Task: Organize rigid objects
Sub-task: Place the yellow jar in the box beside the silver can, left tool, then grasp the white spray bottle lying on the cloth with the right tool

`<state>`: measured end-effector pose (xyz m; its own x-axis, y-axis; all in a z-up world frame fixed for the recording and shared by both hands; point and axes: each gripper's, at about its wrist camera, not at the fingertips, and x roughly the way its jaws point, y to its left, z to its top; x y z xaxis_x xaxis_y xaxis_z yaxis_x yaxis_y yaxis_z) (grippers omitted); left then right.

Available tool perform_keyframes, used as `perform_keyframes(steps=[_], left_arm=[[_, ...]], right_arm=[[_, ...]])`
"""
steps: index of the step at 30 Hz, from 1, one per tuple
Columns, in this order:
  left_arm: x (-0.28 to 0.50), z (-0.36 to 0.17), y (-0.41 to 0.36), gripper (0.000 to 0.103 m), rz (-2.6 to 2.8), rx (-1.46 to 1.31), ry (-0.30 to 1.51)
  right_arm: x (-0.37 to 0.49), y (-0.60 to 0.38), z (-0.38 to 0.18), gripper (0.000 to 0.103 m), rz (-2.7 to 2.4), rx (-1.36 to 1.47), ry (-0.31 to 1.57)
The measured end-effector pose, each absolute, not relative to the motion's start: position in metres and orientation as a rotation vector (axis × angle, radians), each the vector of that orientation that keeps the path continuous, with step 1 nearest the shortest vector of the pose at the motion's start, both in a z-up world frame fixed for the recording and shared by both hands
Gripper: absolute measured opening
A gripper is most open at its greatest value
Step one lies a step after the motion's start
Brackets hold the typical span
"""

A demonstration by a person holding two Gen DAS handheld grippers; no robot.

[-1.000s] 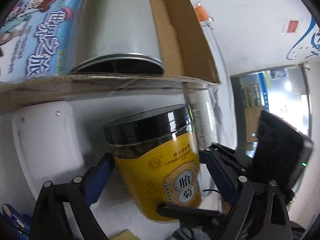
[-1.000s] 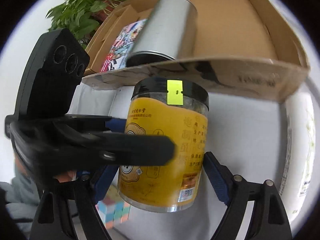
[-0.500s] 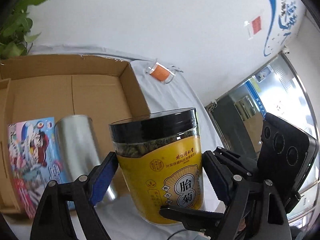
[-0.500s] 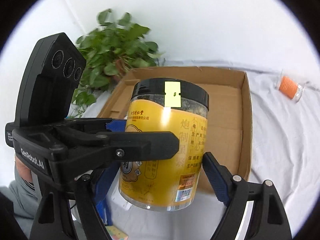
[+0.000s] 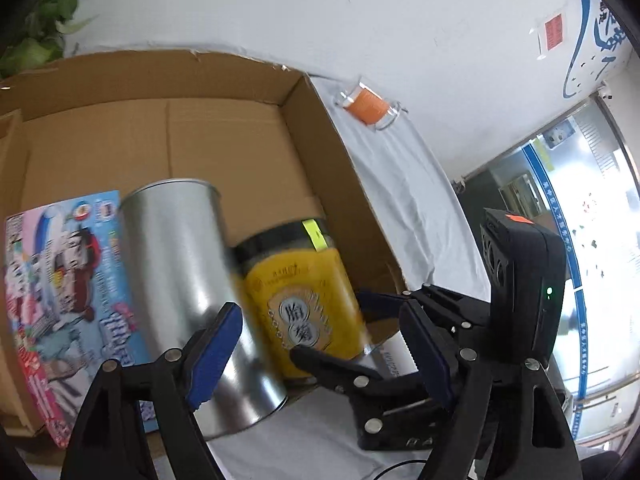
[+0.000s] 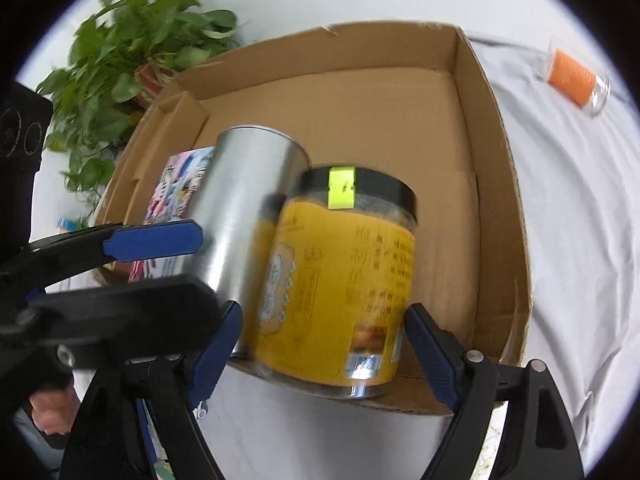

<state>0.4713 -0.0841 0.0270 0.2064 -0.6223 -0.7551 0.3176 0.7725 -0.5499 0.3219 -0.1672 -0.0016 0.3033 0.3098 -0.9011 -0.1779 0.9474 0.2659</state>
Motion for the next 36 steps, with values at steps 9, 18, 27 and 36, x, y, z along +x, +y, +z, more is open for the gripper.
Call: perform_keyframes(steps=[9, 18, 27, 36], left_arm=[[0.388, 0.045, -0.034, 0.083, -0.588, -0.237, 0.994], [0.333, 0.019, -0.045, 0.083, -0.638, -0.064, 1.014], [0.3, 0.028, -0.075, 0.083, -0.843, 0.046, 1.017], [0.31, -0.039, -0.154, 0.066, -1.033, 0.086, 1.217]], right_arm=[[0.22, -0.245, 0.037, 0.084, 0.191, 0.122, 0.99], [0.203, -0.244, -0.06, 0.044, 0.036, 0.076, 1.221], [0.149, -0.146, -0.06, 0.044, 0.689, -0.308, 1.141], [0.142, -0.177, -0.032, 0.046, 0.619, -0.573, 1.055]])
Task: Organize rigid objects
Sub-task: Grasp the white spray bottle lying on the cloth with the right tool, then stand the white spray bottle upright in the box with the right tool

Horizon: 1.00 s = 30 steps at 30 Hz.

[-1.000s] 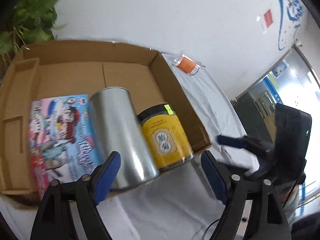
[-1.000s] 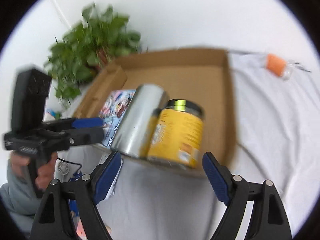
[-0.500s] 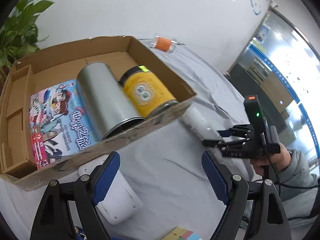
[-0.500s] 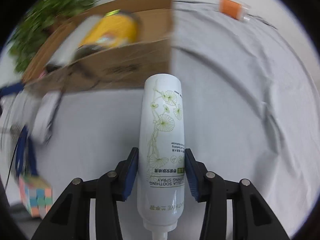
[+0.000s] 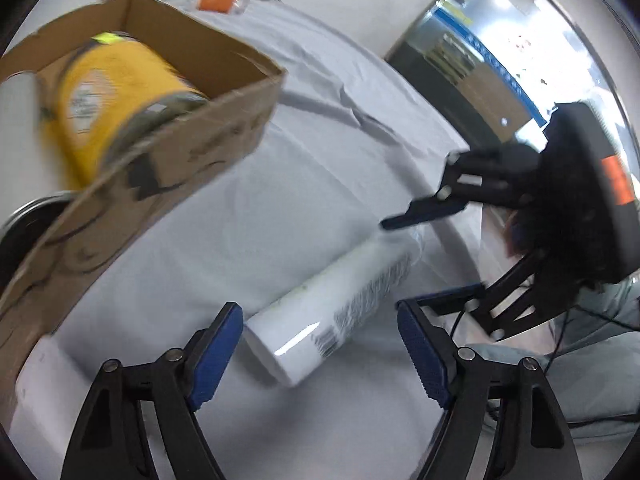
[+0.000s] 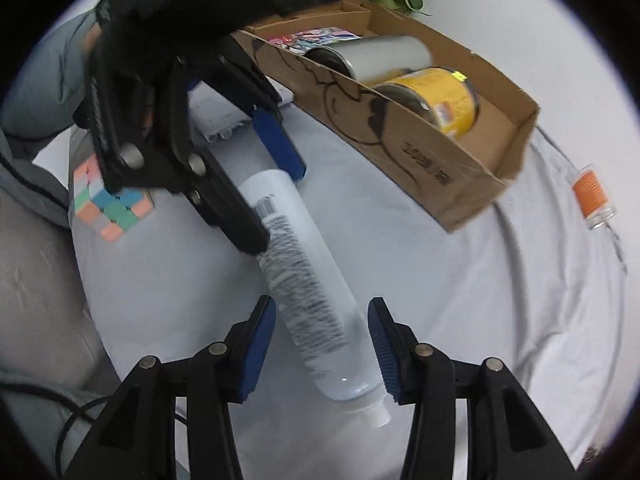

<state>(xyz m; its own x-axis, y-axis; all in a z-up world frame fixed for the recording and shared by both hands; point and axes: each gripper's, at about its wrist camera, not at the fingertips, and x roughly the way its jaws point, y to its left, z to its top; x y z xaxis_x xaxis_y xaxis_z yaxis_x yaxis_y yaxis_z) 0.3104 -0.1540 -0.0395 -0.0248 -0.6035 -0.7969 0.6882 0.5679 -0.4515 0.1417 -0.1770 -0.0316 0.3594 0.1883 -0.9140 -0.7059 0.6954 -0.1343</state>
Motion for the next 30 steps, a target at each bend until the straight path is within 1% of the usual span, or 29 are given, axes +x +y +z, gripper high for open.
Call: perform_keyframes(steps=[2, 4, 5, 6, 8, 9, 10, 12, 14, 15, 16, 19, 20, 21, 26, 30], left_arm=[[0.313, -0.053, -0.176, 0.055, -1.063, 0.135, 1.254], [0.31, -0.066, -0.191, 0.053, -1.095, 0.171, 1.311], [0.307, -0.071, -0.196, 0.05, -1.103, 0.19, 1.329], [0.302, -0.072, -0.201, 0.05, -1.096, 0.214, 1.322], [0.296, -0.074, -0.205, 0.05, -1.094, 0.202, 1.364], [0.295, -0.076, -0.208, 0.049, -1.091, 0.193, 1.371], [0.292, -0.076, -0.209, 0.049, -1.08, 0.187, 1.383], [0.285, -0.078, -0.215, 0.048, -1.053, 0.177, 1.408], [0.28, -0.079, -0.219, 0.047, -1.045, 0.182, 1.421], [0.277, -0.079, -0.22, 0.046, -1.042, 0.181, 1.427], [0.273, -0.08, -0.223, 0.045, -1.037, 0.178, 1.439], [0.269, -0.081, -0.226, 0.042, -1.033, 0.17, 1.468], [0.263, -0.078, -0.223, 0.042, -1.04, 0.163, 1.475], [0.257, -0.076, -0.224, 0.042, -1.049, 0.158, 1.479], [0.255, -0.078, -0.227, 0.042, -1.04, 0.111, 1.489], [0.25, -0.065, -0.225, 0.042, -1.016, 0.112, 1.435]], right_arm=[[0.141, -0.192, -0.031, 0.046, 0.532, -0.545, 1.069], [0.153, -0.202, -0.031, 0.046, 0.451, -0.376, 1.13], [0.159, -0.213, -0.028, 0.046, 0.391, -0.242, 1.156], [0.161, -0.223, -0.026, 0.049, 0.336, -0.112, 1.167], [0.161, -0.243, -0.027, 0.05, 0.282, 0.174, 1.19], [0.16, -0.252, -0.03, 0.054, 0.281, 0.306, 1.198], [0.158, -0.263, -0.036, 0.055, 0.27, 0.427, 1.217], [0.156, -0.274, -0.048, 0.056, 0.224, 0.582, 1.266], [0.157, -0.276, -0.055, 0.056, 0.135, 0.607, 1.298], [0.158, -0.276, -0.058, 0.058, 0.111, 0.632, 1.3], [0.162, -0.277, -0.062, 0.058, 0.101, 0.675, 1.299], [0.164, -0.281, -0.09, 0.059, 0.039, 0.809, 1.31], [0.162, -0.281, -0.087, 0.052, 0.027, 0.805, 1.271], [0.166, -0.275, -0.086, 0.05, 0.008, 0.76, 1.268], [0.168, -0.261, -0.069, 0.048, -0.011, 0.656, 1.189], [0.176, -0.247, -0.023, 0.045, 0.048, 0.531, 1.062]])
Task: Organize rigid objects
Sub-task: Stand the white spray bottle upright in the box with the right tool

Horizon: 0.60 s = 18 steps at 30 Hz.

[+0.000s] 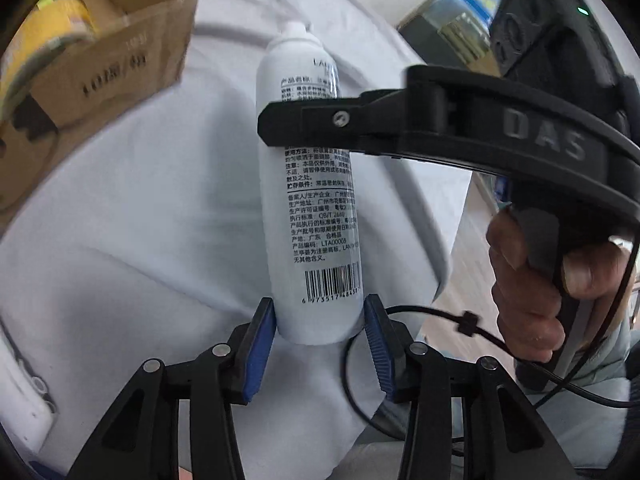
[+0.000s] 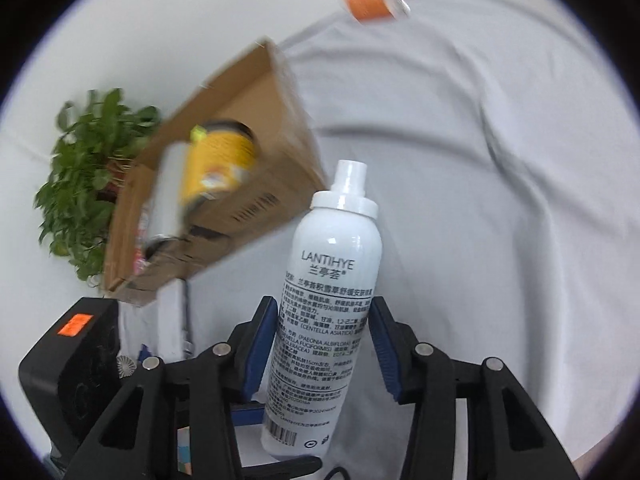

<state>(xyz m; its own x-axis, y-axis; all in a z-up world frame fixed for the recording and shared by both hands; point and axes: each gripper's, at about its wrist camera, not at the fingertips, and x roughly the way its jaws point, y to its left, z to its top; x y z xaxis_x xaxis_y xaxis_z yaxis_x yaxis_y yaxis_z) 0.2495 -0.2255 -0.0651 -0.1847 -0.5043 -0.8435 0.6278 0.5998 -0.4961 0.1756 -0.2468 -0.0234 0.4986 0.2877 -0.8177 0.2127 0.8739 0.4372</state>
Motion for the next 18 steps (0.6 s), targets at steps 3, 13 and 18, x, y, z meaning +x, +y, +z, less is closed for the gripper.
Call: perform_keyframes(steps=[3, 13, 18], left_arm=[[0.257, -0.037, -0.224, 0.042, -0.997, 0.068, 1.348], [0.362, 0.022, -0.215, 0.043, -0.84, -0.166, 1.19], [0.399, 0.006, -0.22, 0.043, -0.77, -0.219, 1.239]], right_arm=[[0.199, -0.237, 0.024, 0.044, 0.122, 0.407, 0.961], [0.351, -0.206, 0.056, 0.044, 0.363, 0.078, 1.002], [0.395, -0.212, 0.028, 0.044, 0.395, 0.118, 1.09]])
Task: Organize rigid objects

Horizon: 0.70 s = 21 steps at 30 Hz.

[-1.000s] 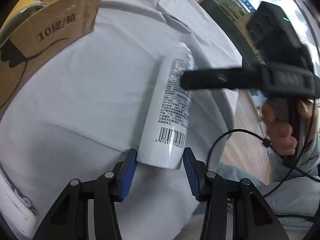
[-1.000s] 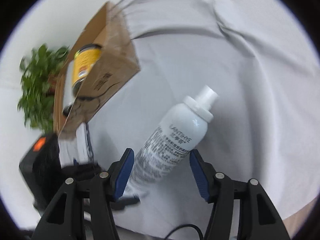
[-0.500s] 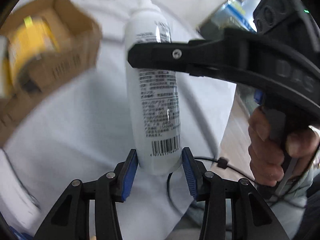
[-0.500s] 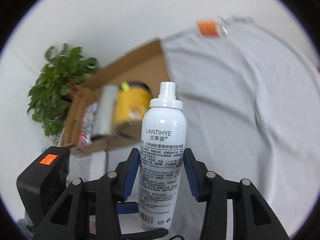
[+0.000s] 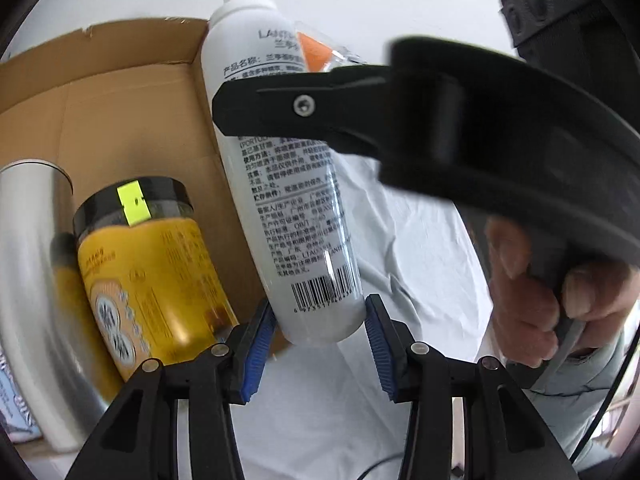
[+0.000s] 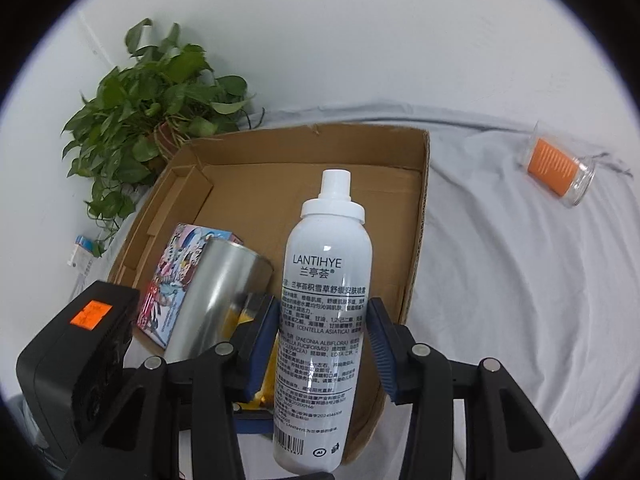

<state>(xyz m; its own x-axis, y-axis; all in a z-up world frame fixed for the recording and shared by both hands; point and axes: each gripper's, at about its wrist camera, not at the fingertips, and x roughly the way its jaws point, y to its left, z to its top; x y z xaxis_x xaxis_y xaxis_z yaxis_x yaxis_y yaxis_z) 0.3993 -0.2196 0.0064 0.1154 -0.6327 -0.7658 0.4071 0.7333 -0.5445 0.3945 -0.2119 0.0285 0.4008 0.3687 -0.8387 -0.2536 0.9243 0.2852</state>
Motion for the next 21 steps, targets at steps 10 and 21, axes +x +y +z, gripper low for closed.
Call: perform_keyframes(steps=[10, 21], left_arm=[[0.395, 0.003, -0.215, 0.05, -0.782, -0.238, 1.282], [0.26, 0.122, -0.037, 0.103, -0.439, -0.092, 0.678]], right_arm=[[0.39, -0.208, -0.022, 0.042, 0.247, 0.165, 1.235], [0.217, -0.143, 0.043, 0.087, 0.228, -0.043, 0.852]])
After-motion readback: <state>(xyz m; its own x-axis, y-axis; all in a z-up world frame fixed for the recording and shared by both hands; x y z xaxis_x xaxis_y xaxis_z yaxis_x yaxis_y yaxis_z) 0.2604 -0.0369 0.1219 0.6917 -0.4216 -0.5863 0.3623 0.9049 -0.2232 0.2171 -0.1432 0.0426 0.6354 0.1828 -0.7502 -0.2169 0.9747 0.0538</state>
